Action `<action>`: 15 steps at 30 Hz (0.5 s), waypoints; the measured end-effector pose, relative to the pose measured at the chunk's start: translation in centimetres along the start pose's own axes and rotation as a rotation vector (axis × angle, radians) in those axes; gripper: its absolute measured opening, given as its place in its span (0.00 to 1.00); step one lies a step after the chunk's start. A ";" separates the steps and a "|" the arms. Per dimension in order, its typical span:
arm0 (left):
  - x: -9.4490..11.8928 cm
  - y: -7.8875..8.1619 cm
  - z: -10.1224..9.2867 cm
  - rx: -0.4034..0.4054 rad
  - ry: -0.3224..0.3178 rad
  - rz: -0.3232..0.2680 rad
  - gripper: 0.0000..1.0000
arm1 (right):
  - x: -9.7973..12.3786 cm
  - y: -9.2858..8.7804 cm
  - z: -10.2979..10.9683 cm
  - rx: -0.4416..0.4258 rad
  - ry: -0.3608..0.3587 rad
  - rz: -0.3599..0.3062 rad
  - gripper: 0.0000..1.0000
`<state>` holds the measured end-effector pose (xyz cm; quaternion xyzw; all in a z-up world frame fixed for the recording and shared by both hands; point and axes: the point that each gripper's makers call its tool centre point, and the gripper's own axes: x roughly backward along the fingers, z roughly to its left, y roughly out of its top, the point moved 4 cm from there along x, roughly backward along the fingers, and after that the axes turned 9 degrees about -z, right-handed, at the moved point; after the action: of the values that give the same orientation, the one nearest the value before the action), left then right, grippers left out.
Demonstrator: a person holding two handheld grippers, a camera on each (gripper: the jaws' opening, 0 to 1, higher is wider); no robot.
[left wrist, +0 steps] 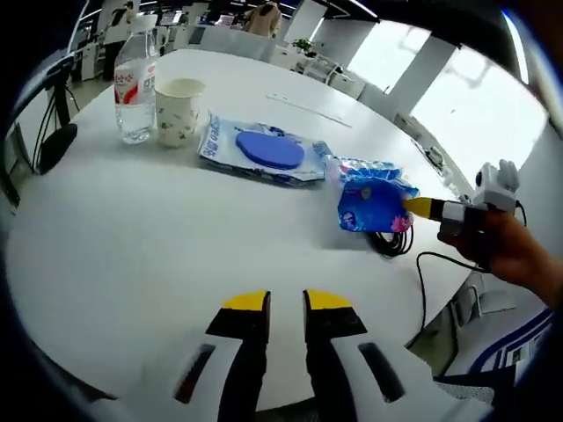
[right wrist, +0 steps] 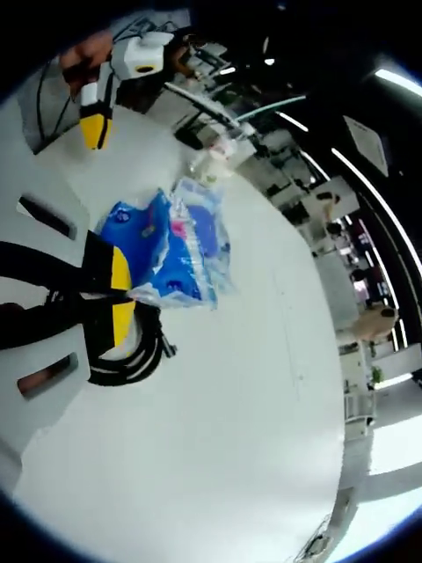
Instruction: Arrange the tabletop items into an orderly group along one side of the table until the central work area is clear of visible clutter.
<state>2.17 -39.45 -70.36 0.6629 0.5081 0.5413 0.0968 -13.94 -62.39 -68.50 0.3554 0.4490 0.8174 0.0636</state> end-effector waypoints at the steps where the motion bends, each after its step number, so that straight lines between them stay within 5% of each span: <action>1: 0.2 0.1 0.4 0.000 0.009 -0.004 0.12 | -0.3 0.4 -0.7 0.000 -0.007 -0.001 0.00; 8: 1.6 0.2 2.4 -0.008 0.046 -0.026 0.15 | -1.1 2.1 -3.5 -0.005 -0.045 -0.011 0.00; 15: 3.0 0.2 2.1 -0.019 -0.004 -0.034 0.16 | -1.6 2.4 -5.2 -0.036 -0.075 -0.001 0.00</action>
<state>3.70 -36.29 -69.20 0.6541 0.5141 0.5432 0.1133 -15.60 -68.09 -69.26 0.3841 0.4317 0.8115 0.0871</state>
